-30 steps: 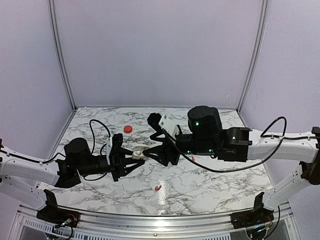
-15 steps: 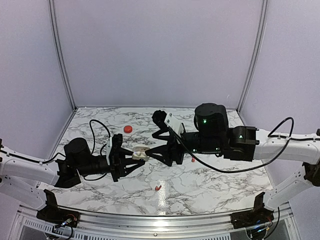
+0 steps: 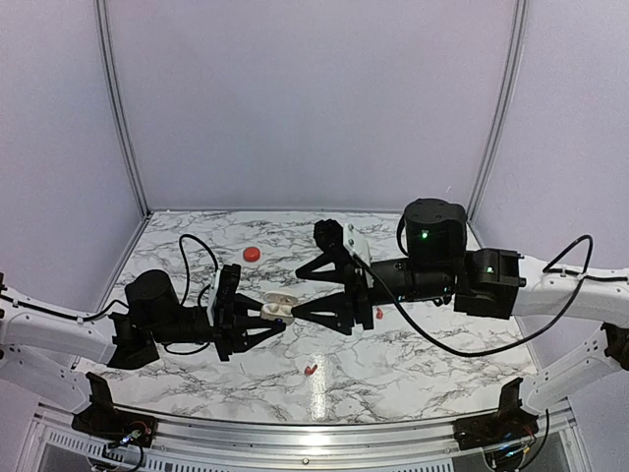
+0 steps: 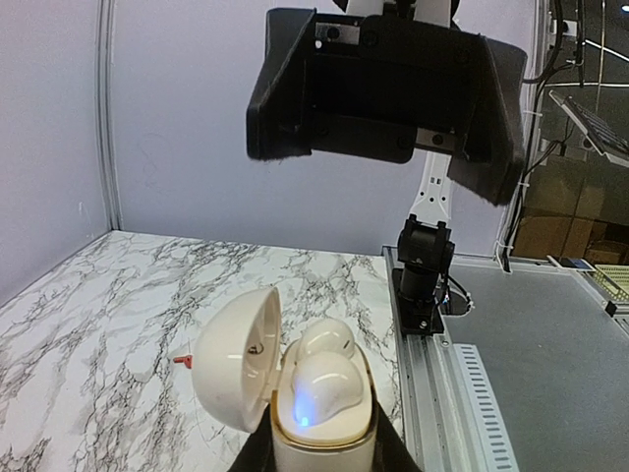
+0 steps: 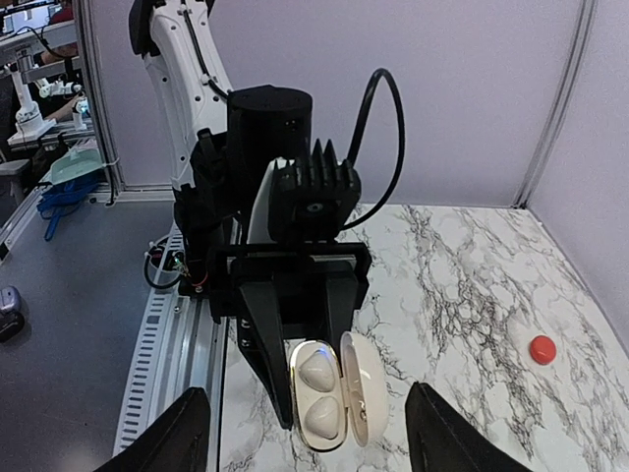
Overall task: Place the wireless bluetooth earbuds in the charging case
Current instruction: Close the charging case with the earbuds.
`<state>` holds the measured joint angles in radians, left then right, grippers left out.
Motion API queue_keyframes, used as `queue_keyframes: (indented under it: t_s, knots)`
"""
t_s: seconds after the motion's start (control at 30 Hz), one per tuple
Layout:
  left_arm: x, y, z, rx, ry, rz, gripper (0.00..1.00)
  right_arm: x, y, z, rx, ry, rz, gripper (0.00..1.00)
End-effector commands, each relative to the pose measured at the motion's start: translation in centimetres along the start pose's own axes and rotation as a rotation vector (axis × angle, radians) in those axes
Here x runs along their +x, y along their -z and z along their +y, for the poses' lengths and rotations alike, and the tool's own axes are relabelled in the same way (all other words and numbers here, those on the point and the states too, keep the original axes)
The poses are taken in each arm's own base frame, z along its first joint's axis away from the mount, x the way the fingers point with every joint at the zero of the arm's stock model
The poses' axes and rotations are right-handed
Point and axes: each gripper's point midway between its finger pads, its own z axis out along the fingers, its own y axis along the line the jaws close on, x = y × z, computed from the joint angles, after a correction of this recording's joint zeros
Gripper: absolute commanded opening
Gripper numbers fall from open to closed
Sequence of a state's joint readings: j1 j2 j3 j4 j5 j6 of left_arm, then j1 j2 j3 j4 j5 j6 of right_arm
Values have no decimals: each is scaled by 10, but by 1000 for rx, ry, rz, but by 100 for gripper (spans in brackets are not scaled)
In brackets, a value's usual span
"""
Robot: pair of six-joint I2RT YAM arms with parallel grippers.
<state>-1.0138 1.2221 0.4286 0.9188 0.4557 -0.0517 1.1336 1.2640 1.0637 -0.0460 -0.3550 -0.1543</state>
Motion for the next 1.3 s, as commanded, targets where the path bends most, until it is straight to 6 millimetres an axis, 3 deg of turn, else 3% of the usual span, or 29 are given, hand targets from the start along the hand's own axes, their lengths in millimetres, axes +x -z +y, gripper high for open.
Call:
queue_keyframes:
  t_s: [0.0,0.33,0.6,0.8,1.0,1.27]
  knots:
    - [-43,0,-10,46,-35,-117,0,2,-8,3,-50,7,7,68]
    - [-46,2,-10,42,-29,-132,0,7,-17,7,-87,2,20,71]
    - [-46,2,4,-29,14,-137,0,10,-13,26,-179,27,20,61]
    - [-49,2,11,-64,30,-146,0,26,-20,36,-208,24,79,58]
    - [-41,3,35,-139,133,-137,0,14,-12,21,-115,22,38,63]
    - [-19,12,91,-329,385,-74,0,-4,22,-27,187,26,-79,82]
